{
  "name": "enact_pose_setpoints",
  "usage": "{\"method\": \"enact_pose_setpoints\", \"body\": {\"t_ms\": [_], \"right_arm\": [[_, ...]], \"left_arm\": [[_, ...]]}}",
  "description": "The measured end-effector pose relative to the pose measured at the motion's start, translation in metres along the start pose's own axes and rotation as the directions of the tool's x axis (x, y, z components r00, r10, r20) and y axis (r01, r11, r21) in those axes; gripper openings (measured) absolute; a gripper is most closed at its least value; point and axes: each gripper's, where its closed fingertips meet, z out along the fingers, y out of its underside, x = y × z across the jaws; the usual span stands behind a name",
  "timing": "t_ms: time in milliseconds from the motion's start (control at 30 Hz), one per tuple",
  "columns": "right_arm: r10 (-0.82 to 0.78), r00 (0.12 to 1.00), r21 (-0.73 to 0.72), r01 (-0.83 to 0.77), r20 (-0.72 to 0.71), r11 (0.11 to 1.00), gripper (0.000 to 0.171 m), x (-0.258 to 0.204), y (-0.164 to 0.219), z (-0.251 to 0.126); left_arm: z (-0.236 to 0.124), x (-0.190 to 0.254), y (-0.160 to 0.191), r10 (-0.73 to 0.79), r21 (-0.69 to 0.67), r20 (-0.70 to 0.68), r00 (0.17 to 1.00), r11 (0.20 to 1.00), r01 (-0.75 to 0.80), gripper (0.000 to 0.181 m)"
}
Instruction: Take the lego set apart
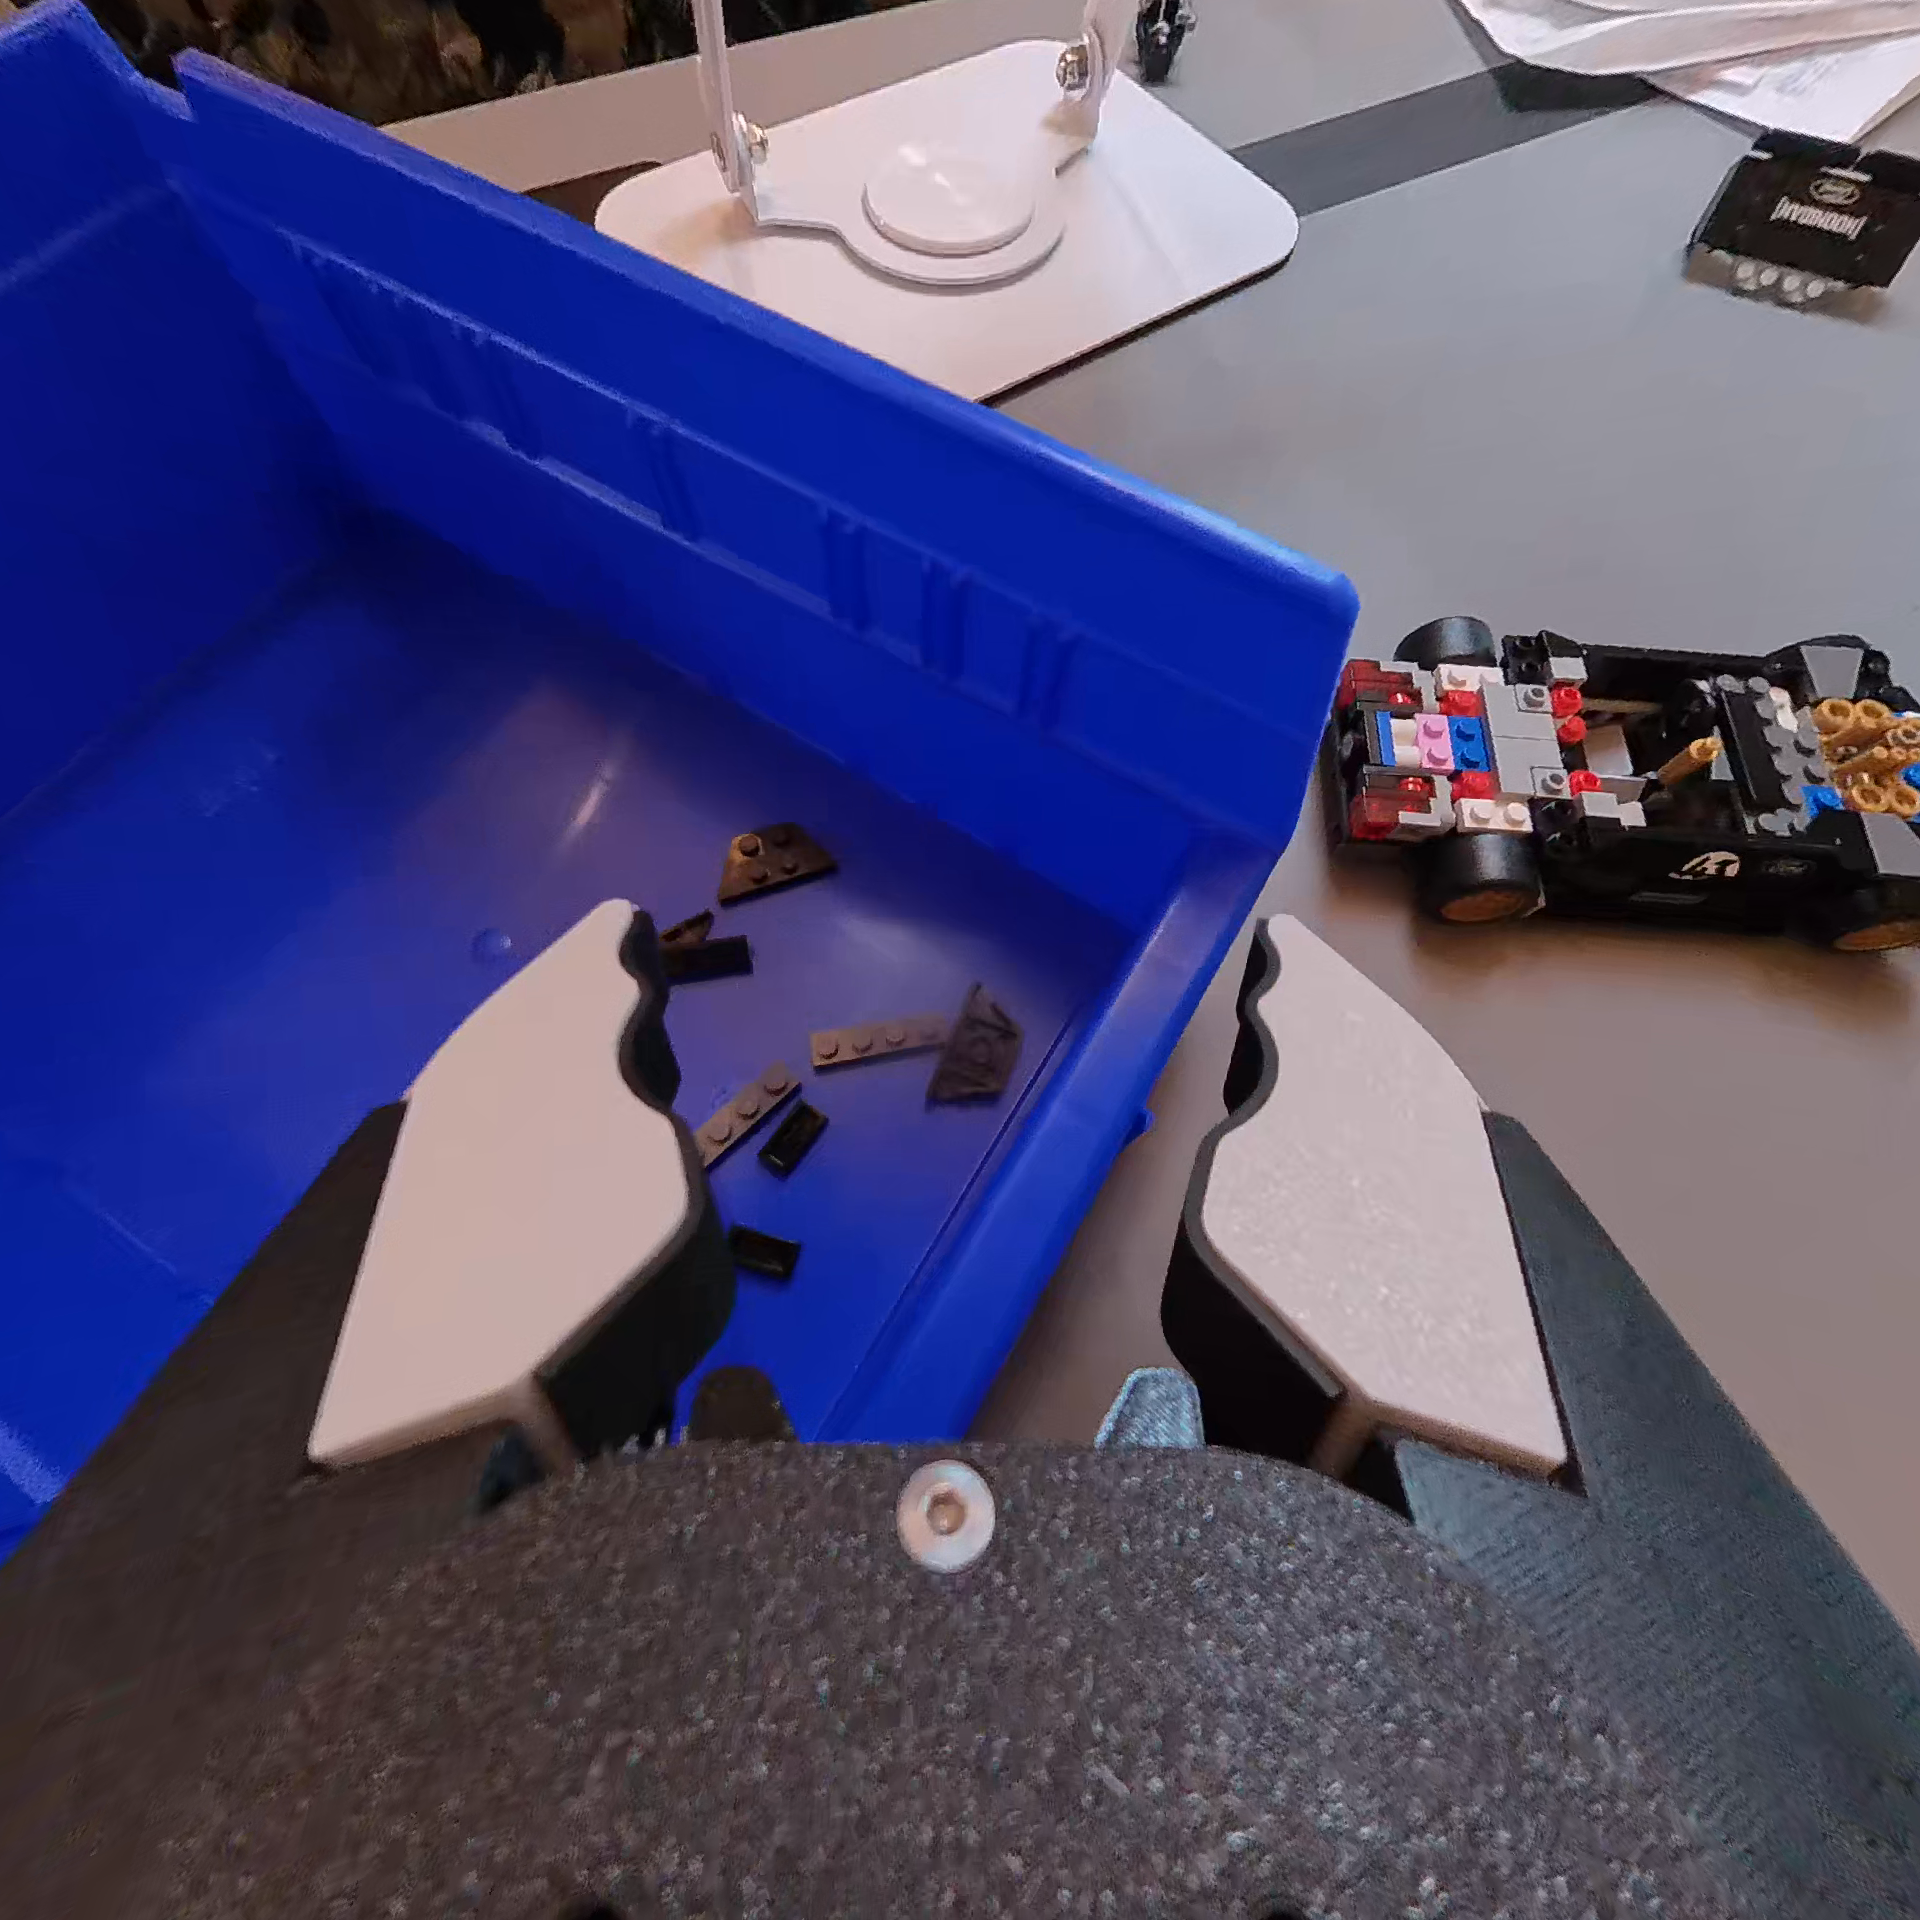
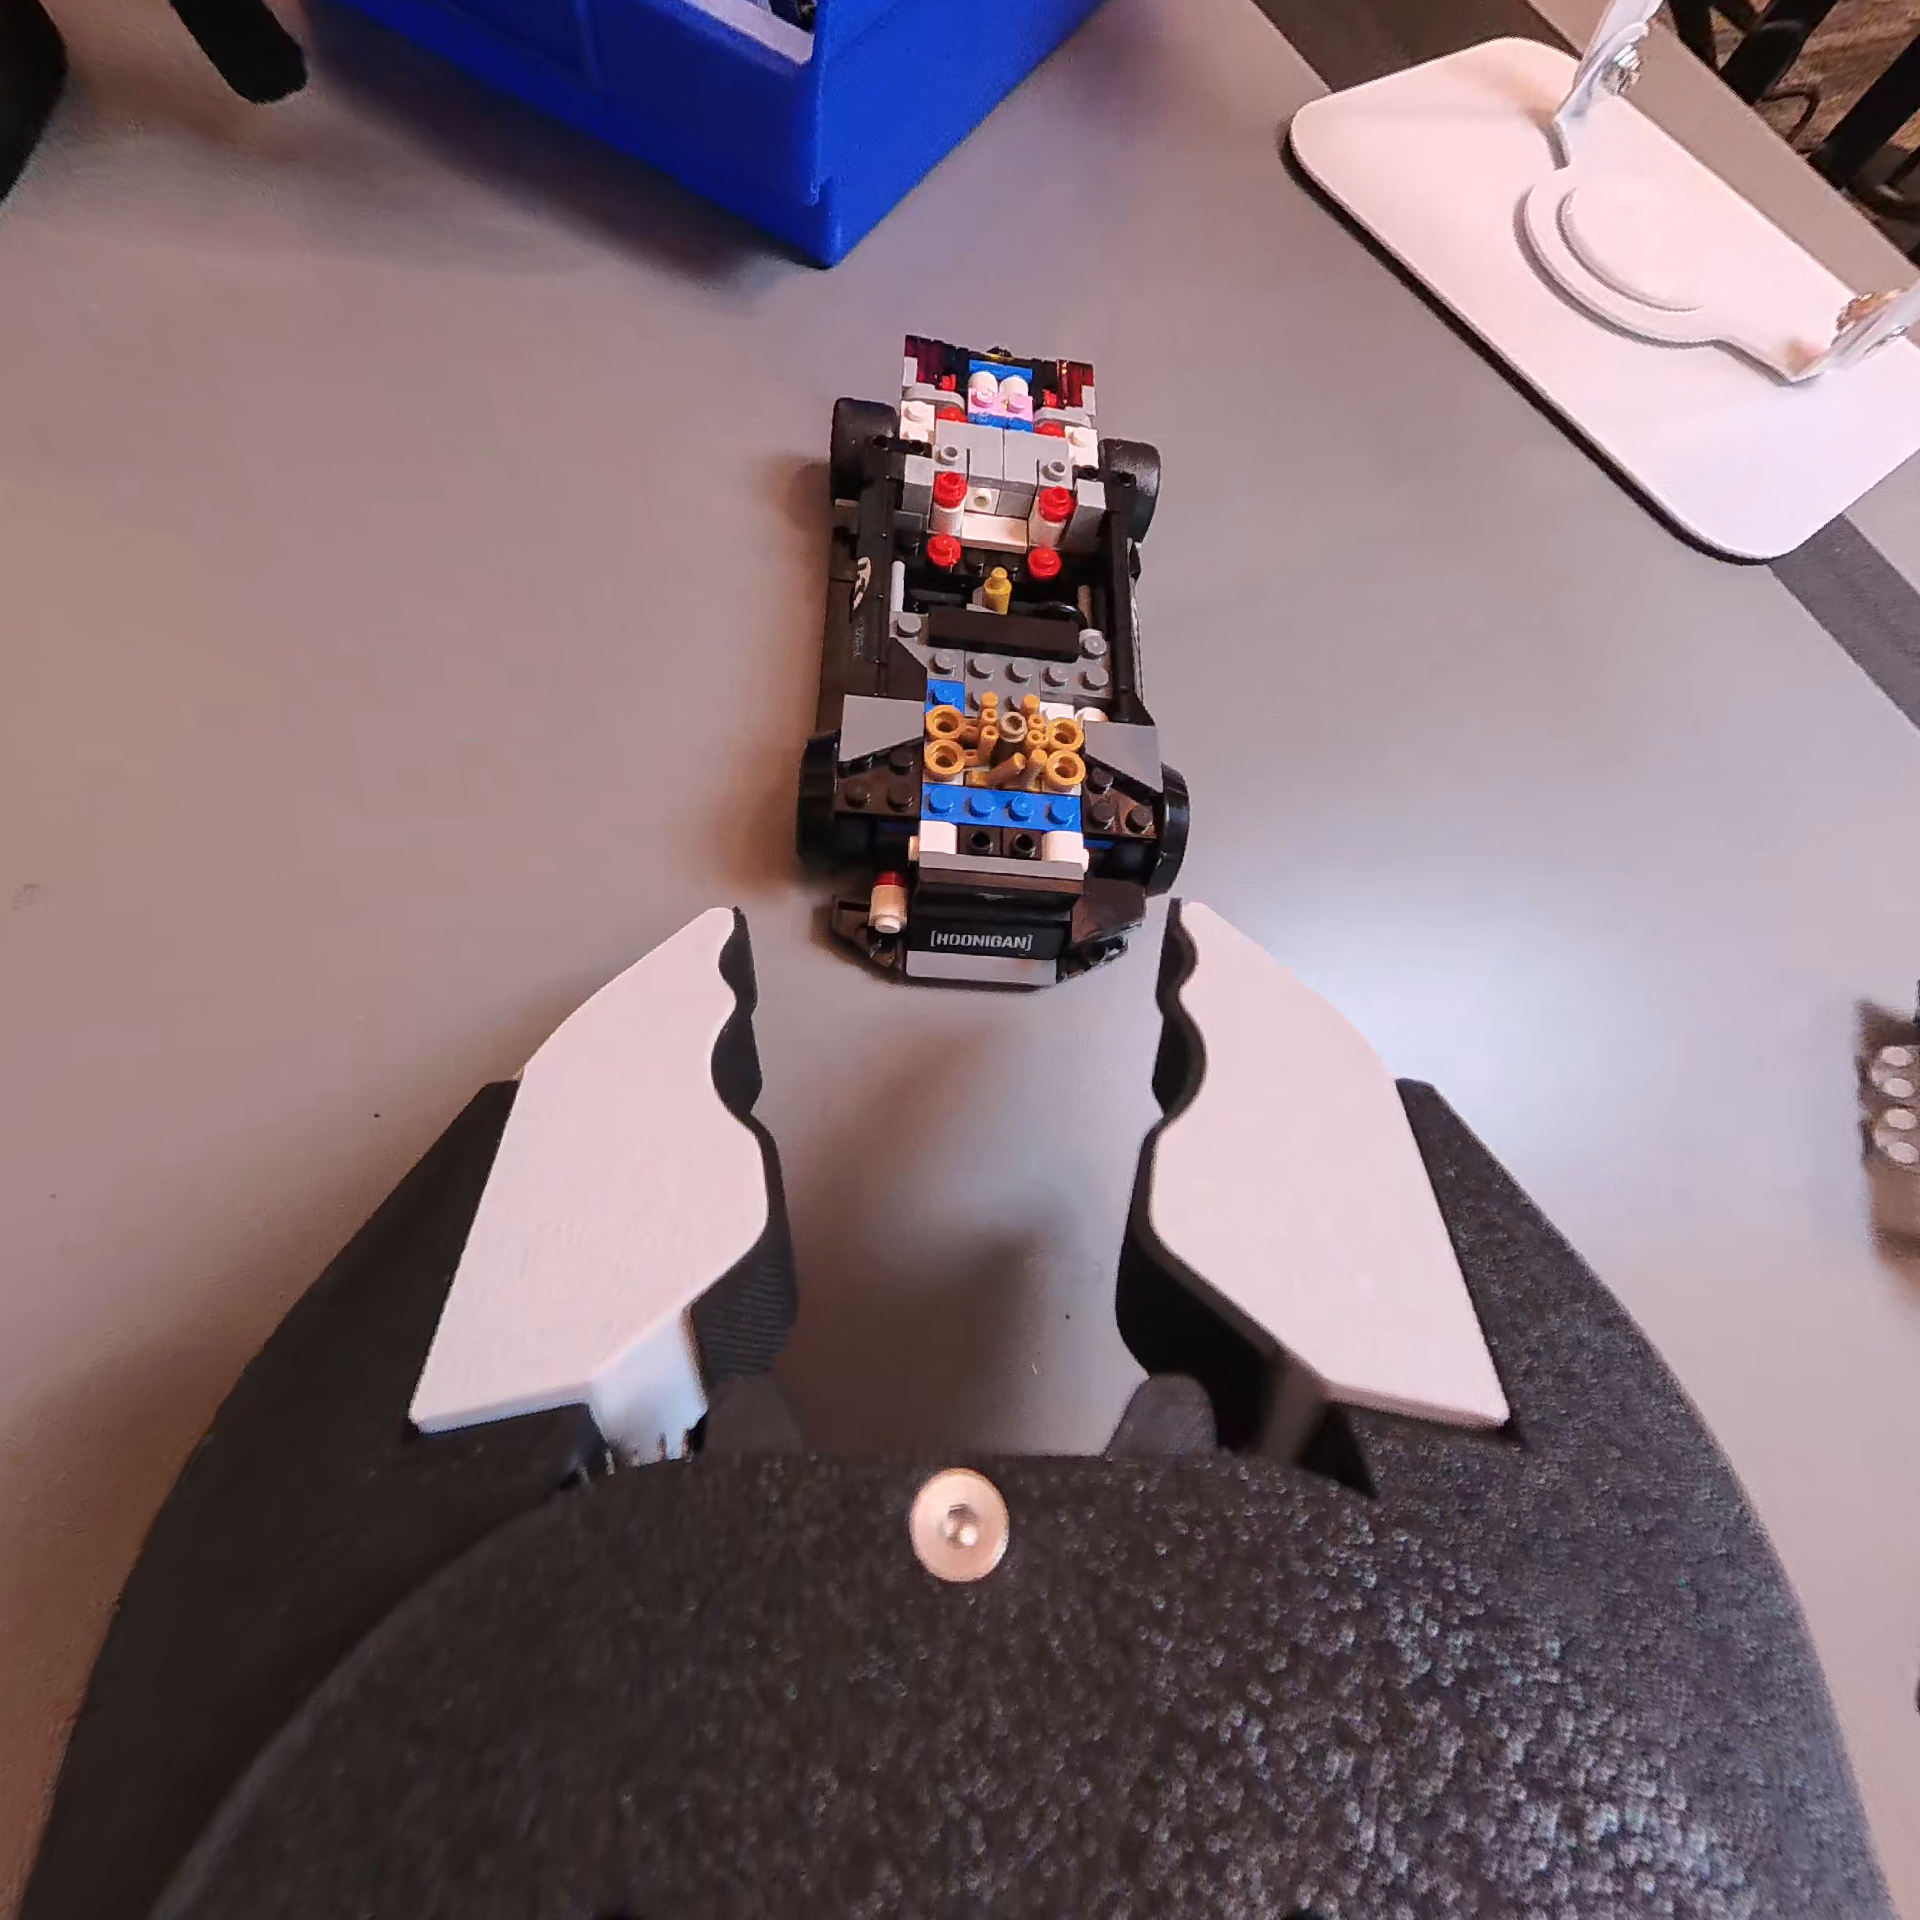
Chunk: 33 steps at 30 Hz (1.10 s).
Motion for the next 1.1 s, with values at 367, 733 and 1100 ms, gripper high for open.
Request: {"method": "enact_pose_setpoints", "body": {"t_ms": [367,733,1100], "right_arm": [[0.078,0.997,0.061,-0.079,0.013,0.995,0.083,-0.001,-0.009,0.002],[0.073,0.997,0.02,-0.073,-0.013,0.997,0.098,0.004,-0.013,0.027],[0.054,0.996,-0.178,-0.04,0.078,0.983,0.094,0.006,-0.011,0.055]], "left_arm": [[-0.048,0.073,-0.046,0.16,0.323,-0.36,0.919,0.946,-0.038,0.0],[-0.037,0.102,-0.033,0.258,0.325,-0.377,0.89,0.936,-0.134,0.0],[-0.015,0.12,-0.009,0.359,0.284,-0.367,0.858,0.922,-0.264,0.0]]}}
